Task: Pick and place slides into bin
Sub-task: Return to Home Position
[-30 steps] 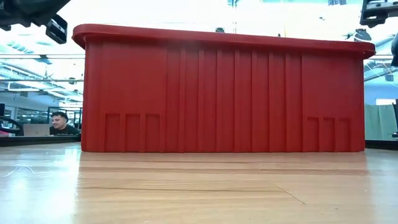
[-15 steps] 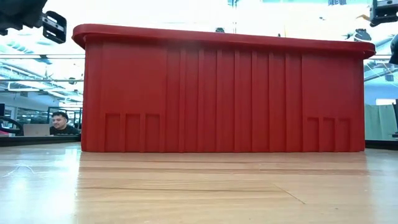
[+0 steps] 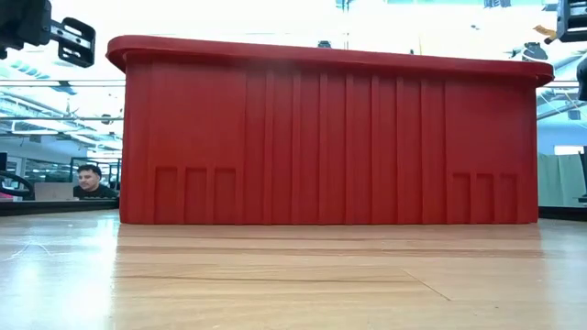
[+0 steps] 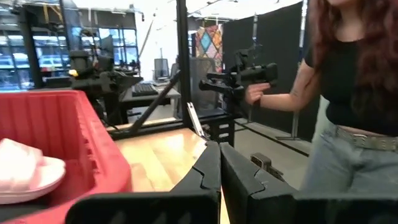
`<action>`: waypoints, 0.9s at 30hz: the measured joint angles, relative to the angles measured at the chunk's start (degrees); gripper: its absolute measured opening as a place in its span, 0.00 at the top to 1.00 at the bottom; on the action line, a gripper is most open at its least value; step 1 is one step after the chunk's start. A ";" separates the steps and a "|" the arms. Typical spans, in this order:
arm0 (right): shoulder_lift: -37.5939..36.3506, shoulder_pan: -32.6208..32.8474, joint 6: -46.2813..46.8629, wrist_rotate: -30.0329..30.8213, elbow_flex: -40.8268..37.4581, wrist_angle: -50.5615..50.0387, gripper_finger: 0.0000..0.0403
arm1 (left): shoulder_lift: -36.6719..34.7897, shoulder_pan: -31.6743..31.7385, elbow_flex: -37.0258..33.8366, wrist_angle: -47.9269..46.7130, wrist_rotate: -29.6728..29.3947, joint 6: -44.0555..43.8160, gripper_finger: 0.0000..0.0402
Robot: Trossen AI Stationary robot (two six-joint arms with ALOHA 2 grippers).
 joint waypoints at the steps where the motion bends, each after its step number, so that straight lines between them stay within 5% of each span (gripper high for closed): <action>1: 0.02 0.39 -0.34 0.00 0.00 -0.11 1.00 | 0.02 0.00 -0.94 1.07 0.48 -0.01 1.00; 7: 0.00 2.21 -1.74 -0.06 0.00 -2.53 1.00 | 0.01 0.00 -7.15 9.49 5.00 -0.01 1.00; 27: 0.02 3.77 -6.68 0.09 -0.02 -5.50 1.00 | 0.12 -0.02 -7.11 7.56 11.70 6.89 0.98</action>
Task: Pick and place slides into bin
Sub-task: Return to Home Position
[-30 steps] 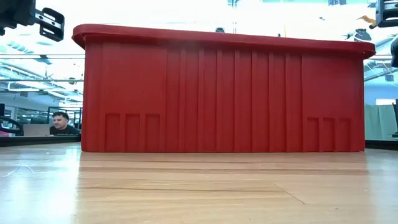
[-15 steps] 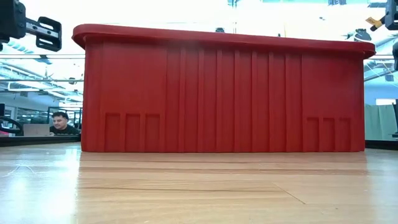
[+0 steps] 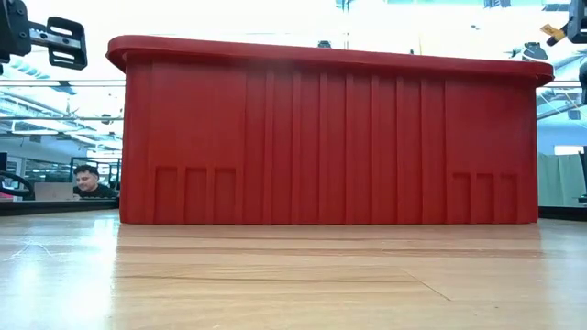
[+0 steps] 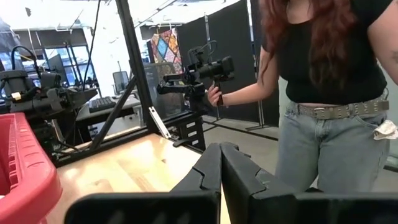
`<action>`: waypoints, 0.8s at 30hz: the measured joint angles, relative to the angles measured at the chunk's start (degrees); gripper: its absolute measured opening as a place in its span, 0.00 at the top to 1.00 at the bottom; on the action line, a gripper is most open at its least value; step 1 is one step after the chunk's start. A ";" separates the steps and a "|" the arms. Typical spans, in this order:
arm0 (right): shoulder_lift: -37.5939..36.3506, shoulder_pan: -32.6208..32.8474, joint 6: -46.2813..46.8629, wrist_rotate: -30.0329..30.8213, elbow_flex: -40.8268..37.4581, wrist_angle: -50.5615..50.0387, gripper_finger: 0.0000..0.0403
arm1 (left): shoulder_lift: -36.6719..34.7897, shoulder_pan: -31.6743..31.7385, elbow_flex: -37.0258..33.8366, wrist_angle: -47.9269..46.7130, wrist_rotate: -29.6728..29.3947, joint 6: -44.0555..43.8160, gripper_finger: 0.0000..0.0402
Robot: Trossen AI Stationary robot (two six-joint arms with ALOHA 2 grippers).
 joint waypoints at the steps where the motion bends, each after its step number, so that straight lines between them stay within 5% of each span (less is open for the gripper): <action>1: 0.00 0.00 -0.63 0.00 -0.02 0.02 1.00 | 0.01 0.00 0.00 -0.04 -0.01 -0.01 0.97; 24: 0.00 0.00 -0.96 0.02 -0.04 0.04 1.00 | 0.01 0.00 0.02 0.01 -0.52 -10.71 0.95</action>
